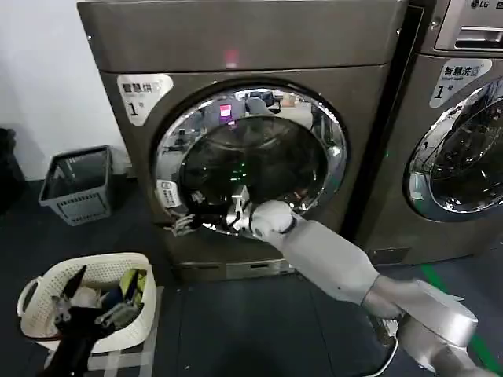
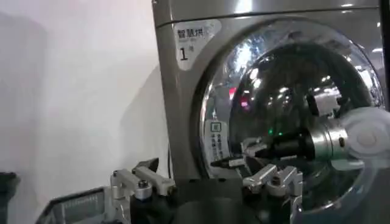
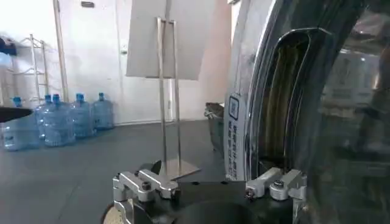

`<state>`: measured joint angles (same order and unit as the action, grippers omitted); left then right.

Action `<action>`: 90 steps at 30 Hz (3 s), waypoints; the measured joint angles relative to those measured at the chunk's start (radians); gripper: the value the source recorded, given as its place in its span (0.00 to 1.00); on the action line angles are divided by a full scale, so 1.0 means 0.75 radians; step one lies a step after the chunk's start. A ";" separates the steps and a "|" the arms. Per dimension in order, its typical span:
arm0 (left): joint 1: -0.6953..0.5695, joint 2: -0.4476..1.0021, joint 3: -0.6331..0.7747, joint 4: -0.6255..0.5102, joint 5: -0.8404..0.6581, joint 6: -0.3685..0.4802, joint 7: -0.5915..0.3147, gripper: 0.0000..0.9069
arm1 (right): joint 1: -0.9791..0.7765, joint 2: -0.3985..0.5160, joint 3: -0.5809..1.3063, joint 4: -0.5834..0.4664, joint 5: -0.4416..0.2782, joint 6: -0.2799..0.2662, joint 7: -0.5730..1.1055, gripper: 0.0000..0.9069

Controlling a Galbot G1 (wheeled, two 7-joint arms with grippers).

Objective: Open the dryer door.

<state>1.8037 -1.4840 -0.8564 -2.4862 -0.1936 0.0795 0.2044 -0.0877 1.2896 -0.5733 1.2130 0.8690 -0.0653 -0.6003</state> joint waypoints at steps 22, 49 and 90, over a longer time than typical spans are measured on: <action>-0.267 0.248 -0.093 0.226 -0.185 0.040 -0.015 1.00 | 0.020 -0.235 -0.102 0.300 0.129 0.000 -0.101 1.00; -0.532 0.528 -0.012 0.487 -0.326 0.095 -0.014 1.00 | 0.038 -0.572 -0.197 0.602 0.296 0.087 -0.551 1.00; -1.049 1.023 0.883 0.558 -0.289 -0.098 0.322 1.00 | -0.598 -1.230 0.407 0.952 0.219 0.188 -0.771 1.00</action>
<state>1.0166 -0.7171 -0.1943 -2.0675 -0.4103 0.0057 0.4459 -0.5365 0.3672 -0.2683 1.9273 1.0329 0.0755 -1.1788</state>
